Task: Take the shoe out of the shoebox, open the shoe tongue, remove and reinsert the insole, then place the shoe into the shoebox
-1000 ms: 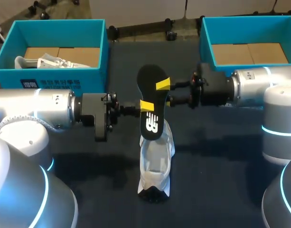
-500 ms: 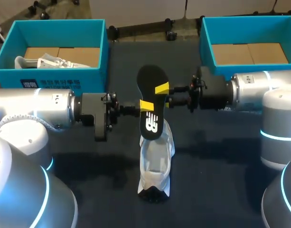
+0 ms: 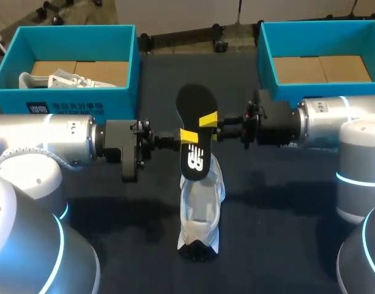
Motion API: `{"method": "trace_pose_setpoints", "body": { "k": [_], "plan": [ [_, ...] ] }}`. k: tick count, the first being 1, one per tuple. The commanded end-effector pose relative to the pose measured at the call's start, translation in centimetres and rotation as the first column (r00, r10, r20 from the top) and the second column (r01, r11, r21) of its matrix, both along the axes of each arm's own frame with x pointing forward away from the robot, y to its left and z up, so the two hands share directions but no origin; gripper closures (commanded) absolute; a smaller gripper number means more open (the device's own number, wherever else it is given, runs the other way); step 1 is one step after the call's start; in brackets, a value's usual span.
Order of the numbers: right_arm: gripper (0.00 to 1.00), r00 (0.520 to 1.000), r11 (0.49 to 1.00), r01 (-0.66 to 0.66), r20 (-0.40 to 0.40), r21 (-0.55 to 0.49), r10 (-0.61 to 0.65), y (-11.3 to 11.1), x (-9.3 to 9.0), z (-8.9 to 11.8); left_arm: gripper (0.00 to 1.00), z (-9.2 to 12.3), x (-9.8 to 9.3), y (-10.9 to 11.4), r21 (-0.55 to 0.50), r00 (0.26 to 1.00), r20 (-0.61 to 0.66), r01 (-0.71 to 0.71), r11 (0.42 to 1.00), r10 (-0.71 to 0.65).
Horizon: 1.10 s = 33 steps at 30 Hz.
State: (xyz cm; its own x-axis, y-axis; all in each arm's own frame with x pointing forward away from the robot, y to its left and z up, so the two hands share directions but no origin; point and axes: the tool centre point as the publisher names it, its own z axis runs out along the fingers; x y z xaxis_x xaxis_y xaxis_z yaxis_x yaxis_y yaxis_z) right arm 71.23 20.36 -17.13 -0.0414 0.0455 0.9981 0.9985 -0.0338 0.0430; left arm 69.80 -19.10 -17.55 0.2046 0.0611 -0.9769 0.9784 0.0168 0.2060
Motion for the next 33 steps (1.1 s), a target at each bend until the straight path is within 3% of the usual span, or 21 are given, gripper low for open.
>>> {"method": "trace_pose_setpoints", "body": {
  "k": [1,10,11,12,22,23,24,25,33],
  "plan": [
    [0.78,1.0,1.0,-0.004,-0.001,0.0,0.004,0.5,0.2,-0.1,1.0,-0.1,-0.1,-0.1,-0.001,1.0,0.003,-0.004,1.0,0.004],
    [0.84,1.0,1.0,0.002,0.003,0.0,-0.002,0.5,0.2,0.2,1.0,-0.1,-0.1,-0.1,-0.001,1.0,0.003,-0.004,1.0,0.004],
    [0.98,1.0,1.0,0.001,0.003,0.0,-0.001,0.5,0.2,0.2,1.0,-0.1,-0.1,-0.1,-0.001,1.0,0.003,-0.004,1.0,0.004],
    [1.0,1.0,1.0,0.0,0.001,0.003,0.0,0.5,0.2,0.1,1.0,-0.1,-0.1,-0.1,-0.001,1.0,0.003,-0.004,1.0,0.004],
    [1.0,1.0,1.0,-0.007,-0.003,0.011,0.007,0.8,0.3,0.1,1.0,-0.1,-0.1,-0.1,-0.001,1.0,0.003,-0.004,1.0,0.004],
    [1.0,1.0,1.0,-0.008,-0.003,0.011,0.008,0.8,0.3,0.2,0.62,0.0,-0.2,-0.1,0.01,1.0,-0.01,-0.006,1.0,0.006],
    [1.0,1.0,1.0,-0.009,-0.003,0.011,0.009,0.8,0.3,0.2,0.08,0.1,-0.2,0.0,0.027,1.0,-0.027,-0.002,1.0,0.003],
    [1.0,1.0,1.0,-0.01,-0.004,0.01,0.01,0.8,0.3,0.2,0.0,0.3,-0.2,0.1,0.034,0.999,-0.033,-0.007,0.999,0.008],
    [1.0,1.0,1.0,-0.019,-0.016,0.013,0.019,0.4,0.3,-0.9,0.0,0.8,0.1,2.9,0.204,0.984,-0.173,0.005,0.979,0.031]
  ]
}}
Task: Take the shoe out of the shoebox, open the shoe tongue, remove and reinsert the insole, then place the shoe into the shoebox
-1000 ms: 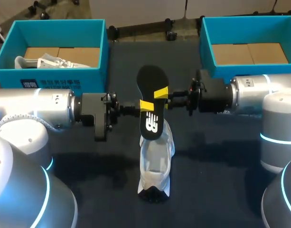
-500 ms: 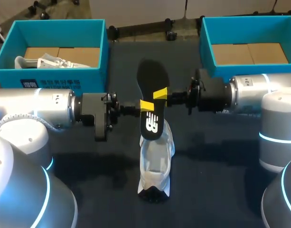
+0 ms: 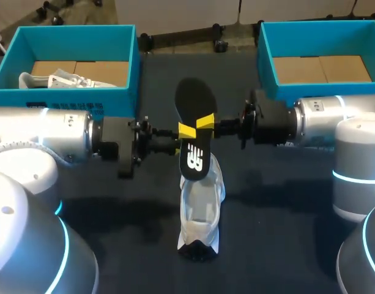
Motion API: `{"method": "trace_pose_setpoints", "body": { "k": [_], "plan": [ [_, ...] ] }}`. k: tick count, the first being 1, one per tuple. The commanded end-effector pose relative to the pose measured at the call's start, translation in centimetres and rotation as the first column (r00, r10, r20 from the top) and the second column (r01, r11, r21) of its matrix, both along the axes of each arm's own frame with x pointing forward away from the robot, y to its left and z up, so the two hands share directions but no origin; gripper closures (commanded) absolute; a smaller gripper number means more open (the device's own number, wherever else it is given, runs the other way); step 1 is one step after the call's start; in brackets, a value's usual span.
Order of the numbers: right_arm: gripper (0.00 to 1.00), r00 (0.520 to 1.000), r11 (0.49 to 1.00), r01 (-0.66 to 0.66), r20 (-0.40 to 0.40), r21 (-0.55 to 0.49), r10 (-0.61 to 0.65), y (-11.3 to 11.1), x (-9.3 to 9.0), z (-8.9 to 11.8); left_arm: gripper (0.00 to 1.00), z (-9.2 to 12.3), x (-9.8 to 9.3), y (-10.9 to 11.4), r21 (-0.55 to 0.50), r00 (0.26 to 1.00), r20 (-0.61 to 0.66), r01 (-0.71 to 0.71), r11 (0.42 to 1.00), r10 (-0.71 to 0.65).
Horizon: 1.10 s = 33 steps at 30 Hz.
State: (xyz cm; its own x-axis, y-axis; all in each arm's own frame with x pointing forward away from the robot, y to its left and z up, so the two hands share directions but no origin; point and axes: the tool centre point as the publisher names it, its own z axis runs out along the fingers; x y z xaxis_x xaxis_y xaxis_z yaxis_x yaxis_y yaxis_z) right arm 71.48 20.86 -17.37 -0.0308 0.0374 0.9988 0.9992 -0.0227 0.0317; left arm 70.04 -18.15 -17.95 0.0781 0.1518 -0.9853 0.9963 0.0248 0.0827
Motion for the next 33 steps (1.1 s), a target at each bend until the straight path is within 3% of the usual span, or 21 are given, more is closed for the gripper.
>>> {"method": "trace_pose_setpoints", "body": {
  "k": [1,11,20,27,32,33],
  "plan": [
    [1.0,1.0,1.0,-0.008,-0.005,0.006,0.008,-0.1,0.0,-0.8,0.0,1.2,-0.1,2.3,0.123,0.998,-0.056,0.023,0.992,-0.016],
    [1.0,1.0,0.999,-0.008,-0.029,0.039,0.01,-0.1,-0.2,-3.0,0.0,2.4,1.0,6.4,0.373,0.982,-0.18,0.013,0.928,0.059],
    [1.0,0.999,0.999,-0.011,-0.036,0.047,0.012,0.3,-0.5,-4.1,0.0,3.6,3.5,7.0,0.53,0.954,-0.287,0.084,0.844,0.086],
    [1.0,0.999,0.999,-0.011,-0.036,0.047,0.012,0.3,-0.5,-4.1,0.0,4.1,5.4,6.8,0.684,0.926,-0.349,0.149,0.714,0.142],
    [1.0,0.999,0.999,-0.011,-0.036,0.047,0.012,0.3,-0.5,-4.1,0.0,4.6,6.9,6.6,0.807,0.905,-0.368,0.196,0.557,0.215],
    [1.0,0.999,0.999,-0.011,-0.036,0.047,0.012,0.3,-0.5,-4.1,0.0,4.6,6.9,6.6,0.813,0.904,-0.364,0.192,0.549,0.223]
  ]
}}
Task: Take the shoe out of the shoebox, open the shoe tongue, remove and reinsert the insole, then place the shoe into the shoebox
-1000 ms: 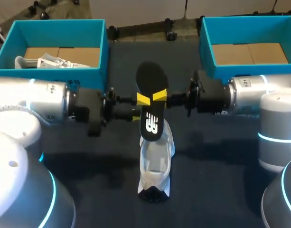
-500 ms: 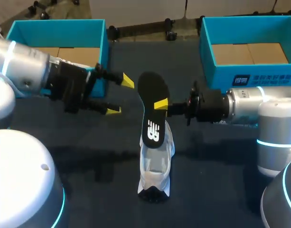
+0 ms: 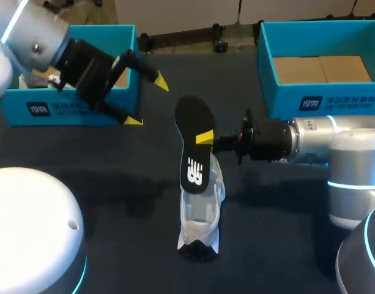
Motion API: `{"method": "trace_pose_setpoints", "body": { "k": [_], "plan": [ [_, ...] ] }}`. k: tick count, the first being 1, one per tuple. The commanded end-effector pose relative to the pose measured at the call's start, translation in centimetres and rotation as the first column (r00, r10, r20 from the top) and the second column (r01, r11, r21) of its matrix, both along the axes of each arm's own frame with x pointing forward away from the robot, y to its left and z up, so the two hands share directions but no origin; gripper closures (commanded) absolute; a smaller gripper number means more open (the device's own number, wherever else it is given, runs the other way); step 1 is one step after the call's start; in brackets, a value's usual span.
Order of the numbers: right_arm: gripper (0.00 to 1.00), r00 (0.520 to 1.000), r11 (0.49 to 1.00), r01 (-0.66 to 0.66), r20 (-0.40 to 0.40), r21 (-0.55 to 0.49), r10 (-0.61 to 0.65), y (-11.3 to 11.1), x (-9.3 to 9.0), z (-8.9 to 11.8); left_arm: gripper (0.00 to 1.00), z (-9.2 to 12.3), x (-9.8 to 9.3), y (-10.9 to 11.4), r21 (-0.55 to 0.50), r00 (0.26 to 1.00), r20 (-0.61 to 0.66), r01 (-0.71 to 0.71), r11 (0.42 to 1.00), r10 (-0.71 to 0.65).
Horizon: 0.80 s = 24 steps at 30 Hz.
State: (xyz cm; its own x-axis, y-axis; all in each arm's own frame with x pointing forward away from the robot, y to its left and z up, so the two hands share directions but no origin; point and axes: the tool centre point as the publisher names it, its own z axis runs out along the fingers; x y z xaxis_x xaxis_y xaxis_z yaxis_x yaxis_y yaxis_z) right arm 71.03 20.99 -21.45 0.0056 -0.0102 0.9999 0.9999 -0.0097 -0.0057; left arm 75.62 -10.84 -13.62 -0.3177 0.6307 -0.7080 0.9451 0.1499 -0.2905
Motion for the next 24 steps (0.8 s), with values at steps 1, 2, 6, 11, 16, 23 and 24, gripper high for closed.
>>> {"method": "trace_pose_setpoints", "body": {
  "k": [1,2,6,11,16,23,24],
  "plan": [
    [1.0,1.0,1.0,0.002,0.0,-0.001,-0.002,0.1,-0.1,0.0,0.0,0.6,1.7,-0.8,0.448,0.987,-0.129,0.143,0.883,-0.094],
    [1.0,1.0,1.0,0.002,0.0,-0.001,-0.002,0.1,-0.1,0.0,0.0,0.8,1.8,-0.9,0.482,0.986,-0.133,0.149,0.863,-0.096],
    [1.0,1.0,1.0,0.002,0.0,-0.001,-0.002,0.1,-0.1,0.0,0.0,1.6,2.3,-1.7,0.552,0.979,-0.171,0.188,0.812,-0.111],
    [1.0,1.0,1.0,0.002,0.0,-0.001,-0.002,0.1,-0.1,0.0,0.0,1.5,3.1,-3.3,0.641,0.962,-0.234,0.263,0.721,-0.142],
    [1.0,1.0,1.0,0.002,0.0,-0.001,-0.002,0.1,-0.1,0.0,0.0,1.1,3.4,-5.0,0.704,0.946,-0.276,0.318,0.635,-0.169],
    [1.0,1.0,1.0,0.002,0.0,-0.001,-0.002,0.1,-0.1,0.0,0.0,1.0,3.7,-7.0,0.779,0.933,-0.315,0.36,0.513,-0.177],
    [1.0,1.0,1.0,0.002,0.0,-0.001,-0.002,0.1,-0.1,0.0,0.0,1.1,3.7,-7.2,0.789,0.931,-0.318,0.364,0.495,-0.177]
  ]
}}
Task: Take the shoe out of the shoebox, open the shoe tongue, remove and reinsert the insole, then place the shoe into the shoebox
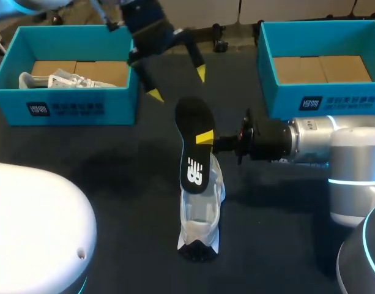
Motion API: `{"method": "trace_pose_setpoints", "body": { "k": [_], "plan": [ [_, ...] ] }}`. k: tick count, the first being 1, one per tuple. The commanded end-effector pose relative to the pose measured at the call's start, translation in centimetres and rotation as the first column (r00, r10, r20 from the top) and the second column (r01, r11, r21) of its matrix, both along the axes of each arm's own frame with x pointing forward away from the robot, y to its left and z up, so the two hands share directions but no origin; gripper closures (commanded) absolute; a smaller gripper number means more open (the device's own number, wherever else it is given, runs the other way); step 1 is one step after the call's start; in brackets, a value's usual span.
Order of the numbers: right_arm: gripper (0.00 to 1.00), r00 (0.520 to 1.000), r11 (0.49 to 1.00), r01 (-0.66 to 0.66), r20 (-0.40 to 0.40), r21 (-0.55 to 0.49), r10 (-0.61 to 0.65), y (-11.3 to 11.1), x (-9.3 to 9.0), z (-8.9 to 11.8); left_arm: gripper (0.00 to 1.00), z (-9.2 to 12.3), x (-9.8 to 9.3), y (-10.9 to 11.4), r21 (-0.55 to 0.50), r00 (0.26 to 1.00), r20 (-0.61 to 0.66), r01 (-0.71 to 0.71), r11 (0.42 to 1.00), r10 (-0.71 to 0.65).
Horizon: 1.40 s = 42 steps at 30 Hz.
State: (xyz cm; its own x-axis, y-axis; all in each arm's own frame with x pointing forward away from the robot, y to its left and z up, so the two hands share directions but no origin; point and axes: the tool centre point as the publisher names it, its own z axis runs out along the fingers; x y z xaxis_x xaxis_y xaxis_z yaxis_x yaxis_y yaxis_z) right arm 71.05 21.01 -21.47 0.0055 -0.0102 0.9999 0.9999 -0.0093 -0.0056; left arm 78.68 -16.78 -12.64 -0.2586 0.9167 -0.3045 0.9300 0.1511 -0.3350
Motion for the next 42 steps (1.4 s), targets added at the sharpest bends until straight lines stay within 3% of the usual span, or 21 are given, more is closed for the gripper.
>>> {"method": "trace_pose_setpoints", "body": {
  "k": [1,10,21,28,36,42],
  "plan": [
    [1.0,1.0,1.0,0.002,0.0,-0.001,-0.002,0.1,-0.1,0.0,0.0,0.2,0.6,-1.4,0.504,0.979,-0.132,0.202,0.84,-0.157],
    [1.0,1.0,1.0,0.002,0.0,-0.001,-0.002,0.1,-0.1,0.0,0.0,0.8,0.0,-3.2,0.561,0.958,-0.101,0.276,0.78,-0.267],
    [1.0,1.0,1.0,0.002,0.0,-0.001,-0.002,0.1,-0.1,0.0,0.0,0.3,-0.3,-3.5,0.496,0.95,-0.003,0.272,0.824,-0.312],
    [1.0,1.0,1.0,0.002,0.0,-0.001,-0.002,0.1,-0.1,0.0,0.0,0.0,-0.4,-2.6,0.366,0.95,0.114,0.231,0.902,-0.289],
    [1.0,1.0,1.0,0.002,0.0,-0.001,-0.002,0.1,-0.1,0.0,0.0,-0.2,-0.9,-1.3,0.233,0.946,0.195,0.212,0.949,-0.259],
    [1.0,1.0,1.0,0.002,0.0,-0.001,-0.002,0.1,-0.1,0.0,0.0,0.8,-1.1,0.6,0.014,0.954,0.268,0.138,0.99,-0.136]
  ]
}}
